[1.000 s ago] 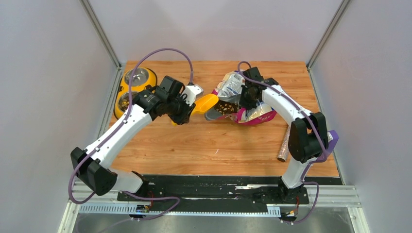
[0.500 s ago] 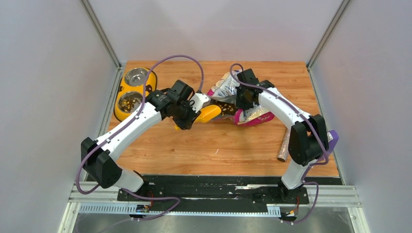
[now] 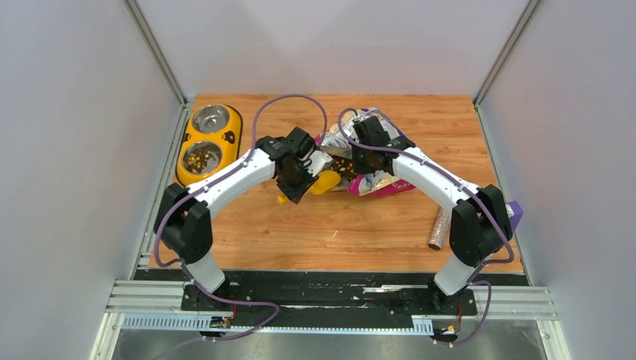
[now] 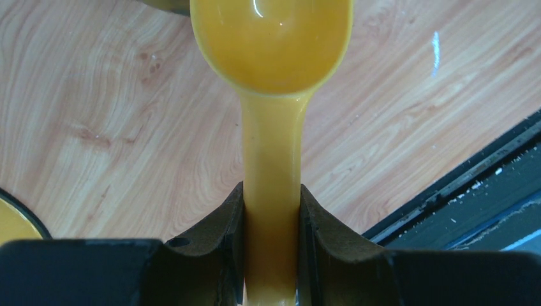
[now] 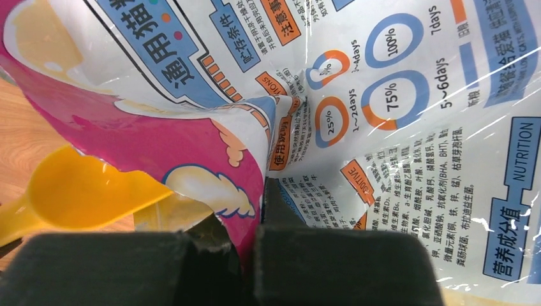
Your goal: Serve the pet food
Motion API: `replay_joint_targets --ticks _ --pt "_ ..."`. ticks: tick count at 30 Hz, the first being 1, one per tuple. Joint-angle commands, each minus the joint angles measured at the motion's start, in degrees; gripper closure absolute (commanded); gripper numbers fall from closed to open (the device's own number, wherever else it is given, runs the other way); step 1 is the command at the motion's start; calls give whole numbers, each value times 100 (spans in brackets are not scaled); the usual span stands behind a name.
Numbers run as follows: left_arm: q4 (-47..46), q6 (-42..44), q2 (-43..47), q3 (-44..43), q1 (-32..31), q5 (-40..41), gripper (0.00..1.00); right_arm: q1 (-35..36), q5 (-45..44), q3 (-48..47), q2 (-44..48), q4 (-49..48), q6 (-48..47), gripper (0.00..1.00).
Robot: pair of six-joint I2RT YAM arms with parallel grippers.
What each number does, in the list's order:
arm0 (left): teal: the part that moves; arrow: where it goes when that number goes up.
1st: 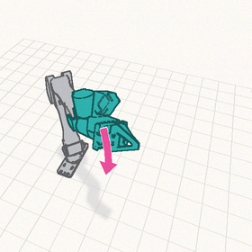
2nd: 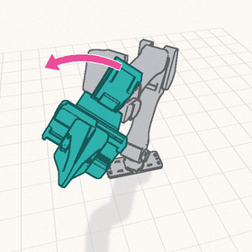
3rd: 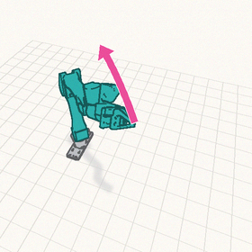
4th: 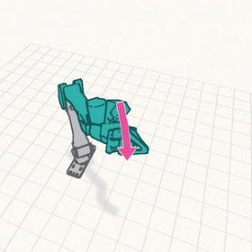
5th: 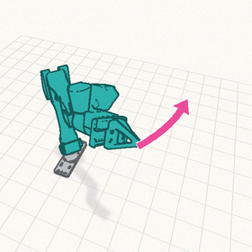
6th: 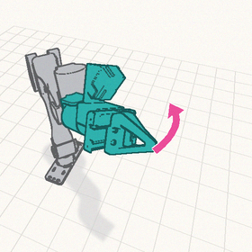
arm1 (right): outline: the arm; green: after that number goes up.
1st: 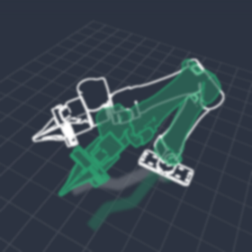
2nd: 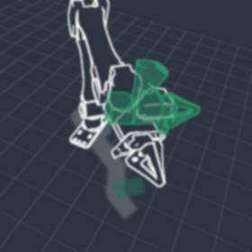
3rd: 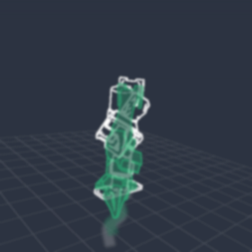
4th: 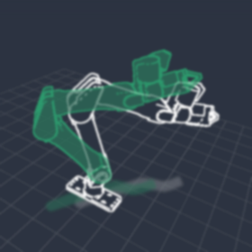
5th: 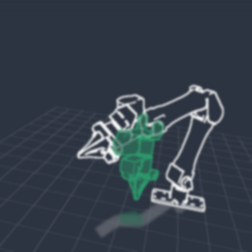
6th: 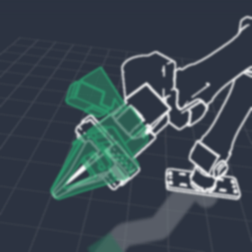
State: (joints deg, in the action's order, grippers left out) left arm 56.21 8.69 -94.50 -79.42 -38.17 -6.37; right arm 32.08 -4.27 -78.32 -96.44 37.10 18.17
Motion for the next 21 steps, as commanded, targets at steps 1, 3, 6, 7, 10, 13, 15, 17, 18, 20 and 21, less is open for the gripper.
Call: replay_joint_targets --ticks 1,3,6,7,10,13,15,17,18,20,21 --pt "-125 -179 -419 -498 -16 326 100 80 331 414 369 -362 392 100" --pt "-147 -187 -616 -626 -15 421 100 72 282 638 335 -411 543 100" --pt "-233 -204 -841 -809 -15 524 100 5 191 902 232 -408 820 100" --pt "-228 -215 -881 -841 -17 532 100 -55 210 959 217 -399 922 100" --pt "-26 -260 -1145 -1102 -15 614 100 -258 287 1054 206 -363 1129 100" --pt "275 -316 -1434 -1362 -15 792 100 -376 227 1019 207 -327 1169 100" --pt "474 -358 -1579 -1499 -15 766 100 -407 205 988 176 -319 1160 100" --pt "653 -429 -1741 -1663 -15 765 100 -413 198 969 138 -312 1154 100" --pt "769 -453 -1801 -1725 -15 763 100 -413 198 968 114 -309 1153 100" --pt "931 -515 -1988 -1960 -16 774 100 -413 204 989 65 -317 1152 100" --pt "955 -525 -2104 -2092 -15 761 100 -413 206 994 47 -309 1141 100"
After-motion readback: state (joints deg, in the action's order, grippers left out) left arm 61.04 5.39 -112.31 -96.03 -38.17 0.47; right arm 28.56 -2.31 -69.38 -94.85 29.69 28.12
